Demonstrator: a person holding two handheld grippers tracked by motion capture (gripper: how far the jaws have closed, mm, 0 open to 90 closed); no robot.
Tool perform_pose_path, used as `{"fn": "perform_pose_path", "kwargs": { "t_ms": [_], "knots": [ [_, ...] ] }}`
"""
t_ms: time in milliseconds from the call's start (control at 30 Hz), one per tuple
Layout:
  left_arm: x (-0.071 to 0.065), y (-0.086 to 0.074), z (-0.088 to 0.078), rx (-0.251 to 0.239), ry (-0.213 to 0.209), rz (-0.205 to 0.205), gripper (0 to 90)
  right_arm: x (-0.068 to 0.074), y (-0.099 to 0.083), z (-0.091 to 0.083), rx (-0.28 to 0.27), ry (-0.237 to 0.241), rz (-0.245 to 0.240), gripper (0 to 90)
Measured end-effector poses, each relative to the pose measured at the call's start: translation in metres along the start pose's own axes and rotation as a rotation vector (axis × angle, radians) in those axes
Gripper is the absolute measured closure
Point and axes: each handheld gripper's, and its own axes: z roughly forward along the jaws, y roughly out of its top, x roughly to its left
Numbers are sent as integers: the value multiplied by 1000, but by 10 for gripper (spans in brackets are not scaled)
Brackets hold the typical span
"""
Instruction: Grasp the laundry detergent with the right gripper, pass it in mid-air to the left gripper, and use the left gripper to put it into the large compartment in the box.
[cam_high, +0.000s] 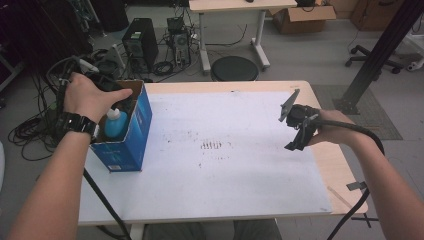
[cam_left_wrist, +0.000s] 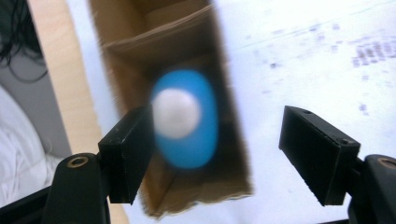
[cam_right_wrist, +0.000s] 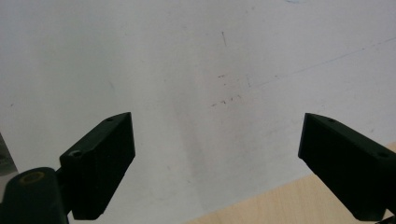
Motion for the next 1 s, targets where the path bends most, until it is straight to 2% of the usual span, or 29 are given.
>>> {"fn": "perform_pose_path", "kwargs": {
  "t_ms": [67,167,233,267,300,333,433,467,500,533,567,667,800,833,933,1000],
  "knots": [
    [-5,1,-2,-3,-6,15,266,1,0,0,2,2,-1,106],
    [-24,6,-2,-17,-25,78,249,0,1,1,8,6,1,104],
    [-34,8,1,-17,-49,106,237,-1,1,1,-10,17,1,103],
    [-40,9,3,-15,-75,126,231,-1,0,1,-15,18,3,103],
    [-40,9,3,-15,-75,126,228,-1,0,1,-15,18,3,103],
    [-49,11,5,-15,-83,152,216,-2,0,0,-19,15,1,103],
    [-60,15,9,-16,-103,189,195,-2,-1,-1,-17,17,2,103],
    [-60,15,9,-16,-103,189,189,-2,-1,-1,-17,17,2,103],
    [-69,16,13,-13,-110,219,176,-2,-1,-3,-20,19,5,102],
    [-69,16,13,-13,-110,219,166,-2,-1,-3,-20,19,5,102],
    [-78,17,18,-6,-117,247,158,-3,-1,-4,-26,28,2,100],
    [-90,18,26,4,-140,290,133,-4,-1,-5,-36,41,7,96],
    [-100,19,36,10,-171,319,105,-5,1,-5,-46,47,10,94],
    [-107,19,41,20,-178,346,104,-5,2,-5,-50,51,16,92],
    [-117,18,46,34,-196,377,90,-6,4,-5,-58,59,19,87],
    [-120,18,48,38,-202,382,94,-6,4,-5,-62,61,21,86]
  ]
}}
